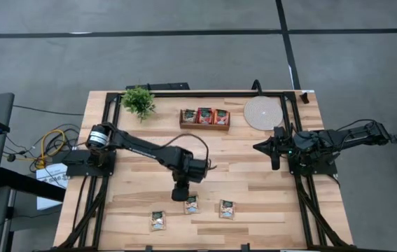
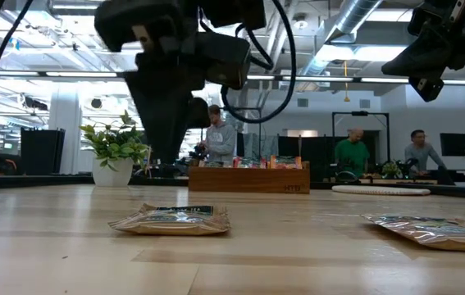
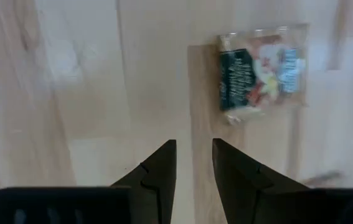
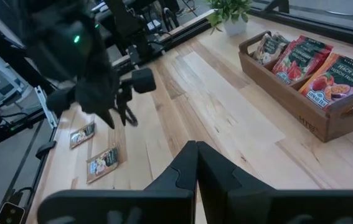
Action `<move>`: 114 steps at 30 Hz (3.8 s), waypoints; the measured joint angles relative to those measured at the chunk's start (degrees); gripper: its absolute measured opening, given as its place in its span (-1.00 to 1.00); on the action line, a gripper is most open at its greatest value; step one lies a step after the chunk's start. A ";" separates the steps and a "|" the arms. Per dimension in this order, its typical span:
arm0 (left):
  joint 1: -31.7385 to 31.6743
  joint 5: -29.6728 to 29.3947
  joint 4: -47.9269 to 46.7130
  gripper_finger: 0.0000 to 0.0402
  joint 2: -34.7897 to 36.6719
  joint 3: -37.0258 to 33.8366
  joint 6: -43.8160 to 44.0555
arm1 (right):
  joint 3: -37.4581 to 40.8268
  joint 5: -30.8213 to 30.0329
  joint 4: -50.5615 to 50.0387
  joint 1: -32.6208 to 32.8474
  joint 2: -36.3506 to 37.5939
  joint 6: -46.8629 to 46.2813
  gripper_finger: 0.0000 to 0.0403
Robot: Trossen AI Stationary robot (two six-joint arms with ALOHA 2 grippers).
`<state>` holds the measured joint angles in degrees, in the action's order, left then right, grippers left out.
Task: Pick & Place Tea
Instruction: Put the brown tea bag into the left section of the wooden organizer
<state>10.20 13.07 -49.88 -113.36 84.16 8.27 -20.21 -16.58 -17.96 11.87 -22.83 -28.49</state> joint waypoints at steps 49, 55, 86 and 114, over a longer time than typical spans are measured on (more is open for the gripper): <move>9.50 -20.04 7.43 -0.53 -8.46 0.27 21.47 | 0.00 0.00 -0.42 -0.01 -0.02 -0.02 -1.00; 8.80 -21.73 7.10 -0.53 -7.39 0.15 21.40 | 0.00 0.00 -0.42 0.00 -0.02 -0.02 -1.00; 6.39 -23.19 5.05 -0.53 -2.88 1.03 8.25 | 0.00 0.00 -0.42 0.00 -0.02 -0.04 -1.00; 2.57 -19.31 8.14 -0.53 -7.87 1.33 -2.68 | 0.00 0.00 -0.41 0.01 -0.01 -0.04 -1.00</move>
<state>12.78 -6.24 -41.74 -121.23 85.49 5.59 -20.21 -16.58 -18.36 11.87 -22.84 -28.53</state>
